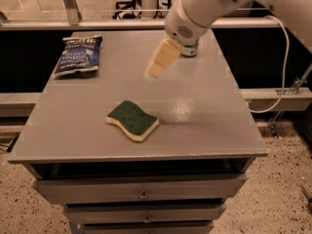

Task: Move blue chip bag near 7up can

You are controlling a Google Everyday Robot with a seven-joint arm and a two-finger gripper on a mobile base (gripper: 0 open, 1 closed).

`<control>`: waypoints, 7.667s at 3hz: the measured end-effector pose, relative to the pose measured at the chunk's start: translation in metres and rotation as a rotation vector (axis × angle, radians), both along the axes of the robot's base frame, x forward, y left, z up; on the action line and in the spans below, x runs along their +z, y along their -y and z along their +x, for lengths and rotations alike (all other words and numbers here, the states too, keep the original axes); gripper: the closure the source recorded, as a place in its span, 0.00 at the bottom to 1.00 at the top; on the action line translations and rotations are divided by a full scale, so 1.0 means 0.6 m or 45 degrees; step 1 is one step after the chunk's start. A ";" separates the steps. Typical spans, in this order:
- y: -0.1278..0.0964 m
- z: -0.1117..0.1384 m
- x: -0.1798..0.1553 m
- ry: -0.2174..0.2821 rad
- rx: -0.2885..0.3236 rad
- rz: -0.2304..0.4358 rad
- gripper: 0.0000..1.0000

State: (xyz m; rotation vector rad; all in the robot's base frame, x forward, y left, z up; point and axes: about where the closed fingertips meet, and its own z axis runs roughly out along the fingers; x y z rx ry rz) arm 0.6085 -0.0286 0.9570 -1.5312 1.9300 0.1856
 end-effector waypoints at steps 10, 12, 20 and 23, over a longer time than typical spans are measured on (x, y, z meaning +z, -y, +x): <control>-0.414 0.215 -0.186 -0.102 -0.094 0.503 0.96; -0.414 0.215 -0.180 -0.101 -0.094 0.503 1.00; -0.397 0.209 -0.106 -0.057 -0.011 0.480 0.00; -0.403 0.213 -0.153 -0.039 -0.064 0.509 0.47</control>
Offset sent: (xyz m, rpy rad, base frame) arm 0.0984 0.1880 -0.0171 0.3784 -0.0525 0.0449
